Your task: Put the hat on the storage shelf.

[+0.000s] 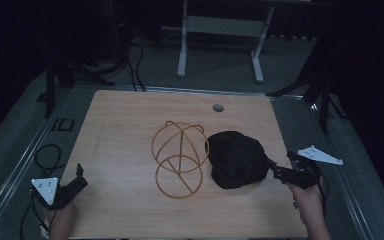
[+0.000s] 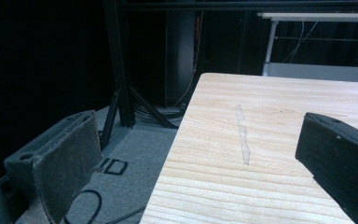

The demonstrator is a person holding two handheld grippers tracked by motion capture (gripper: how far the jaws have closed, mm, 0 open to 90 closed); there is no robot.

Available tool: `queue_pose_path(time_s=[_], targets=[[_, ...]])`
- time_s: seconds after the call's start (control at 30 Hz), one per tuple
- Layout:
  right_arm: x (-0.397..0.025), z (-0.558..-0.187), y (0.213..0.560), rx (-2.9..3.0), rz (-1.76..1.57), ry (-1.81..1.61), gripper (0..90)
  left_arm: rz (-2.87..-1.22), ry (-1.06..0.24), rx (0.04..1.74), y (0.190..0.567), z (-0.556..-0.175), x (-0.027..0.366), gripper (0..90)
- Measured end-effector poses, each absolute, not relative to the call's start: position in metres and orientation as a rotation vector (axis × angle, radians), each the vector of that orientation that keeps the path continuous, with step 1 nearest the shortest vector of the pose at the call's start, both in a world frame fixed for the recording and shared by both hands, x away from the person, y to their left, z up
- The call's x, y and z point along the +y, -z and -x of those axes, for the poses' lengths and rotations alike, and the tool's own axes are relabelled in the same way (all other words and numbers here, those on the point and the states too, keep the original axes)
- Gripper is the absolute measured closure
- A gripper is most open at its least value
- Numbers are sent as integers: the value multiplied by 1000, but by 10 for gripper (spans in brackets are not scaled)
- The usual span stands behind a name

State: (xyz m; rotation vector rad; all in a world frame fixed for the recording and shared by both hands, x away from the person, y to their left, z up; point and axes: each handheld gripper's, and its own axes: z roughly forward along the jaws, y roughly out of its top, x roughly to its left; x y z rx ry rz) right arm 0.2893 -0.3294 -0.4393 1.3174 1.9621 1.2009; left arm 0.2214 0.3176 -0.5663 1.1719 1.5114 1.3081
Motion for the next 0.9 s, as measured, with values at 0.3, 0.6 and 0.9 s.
queue_pose_path(time_s=[0.3,0.6,0.9], targets=[[-291,-300,437,2164,-1161,-1145,185,-1183,-1306,1503,566,-222,317,5],[-266,-313,454,2225,-1199,-1025,330,-1196,-1304,1487,566,-222,316,5],[-255,-317,479,2220,-1220,-889,476,-1209,-1301,1480,566,-222,315,5]])
